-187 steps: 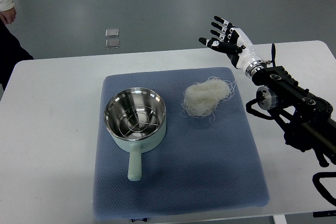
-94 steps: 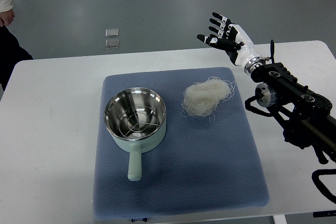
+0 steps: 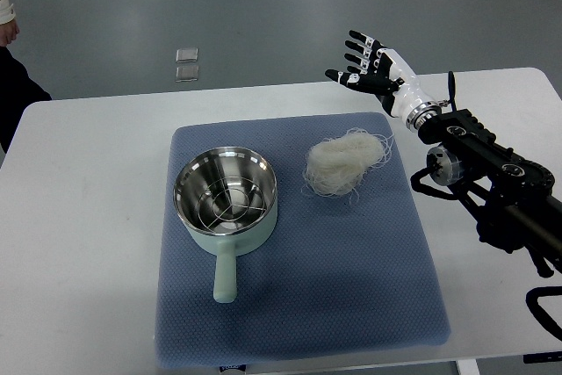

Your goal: Put vermicelli into pot with right hand

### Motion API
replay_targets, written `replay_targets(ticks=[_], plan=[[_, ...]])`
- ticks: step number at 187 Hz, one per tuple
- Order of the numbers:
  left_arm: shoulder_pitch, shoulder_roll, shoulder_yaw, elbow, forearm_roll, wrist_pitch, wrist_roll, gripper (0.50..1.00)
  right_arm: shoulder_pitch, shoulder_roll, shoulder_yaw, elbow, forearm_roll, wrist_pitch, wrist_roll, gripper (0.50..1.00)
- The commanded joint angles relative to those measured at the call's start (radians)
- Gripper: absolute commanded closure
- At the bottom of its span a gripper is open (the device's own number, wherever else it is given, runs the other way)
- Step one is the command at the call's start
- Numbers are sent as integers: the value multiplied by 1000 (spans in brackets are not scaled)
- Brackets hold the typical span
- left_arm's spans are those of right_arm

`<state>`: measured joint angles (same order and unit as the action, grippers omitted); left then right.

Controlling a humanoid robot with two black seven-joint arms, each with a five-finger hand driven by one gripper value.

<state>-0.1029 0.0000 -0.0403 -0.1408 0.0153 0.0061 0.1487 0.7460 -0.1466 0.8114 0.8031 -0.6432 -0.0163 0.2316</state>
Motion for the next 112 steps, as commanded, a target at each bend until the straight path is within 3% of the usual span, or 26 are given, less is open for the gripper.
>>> replay_targets(ticks=[1,56,112], plan=[[0,0,0,-5,0,0,0,500,41,-30,-55,5,-42,26,2,576],[-1,0,5,-5,0,-11,0,500,254,-177,-443,30,-323,197,72,576],[0,0,2,4,0,-11,0,500,408,-203,-702,88,-558,226,112,576]])
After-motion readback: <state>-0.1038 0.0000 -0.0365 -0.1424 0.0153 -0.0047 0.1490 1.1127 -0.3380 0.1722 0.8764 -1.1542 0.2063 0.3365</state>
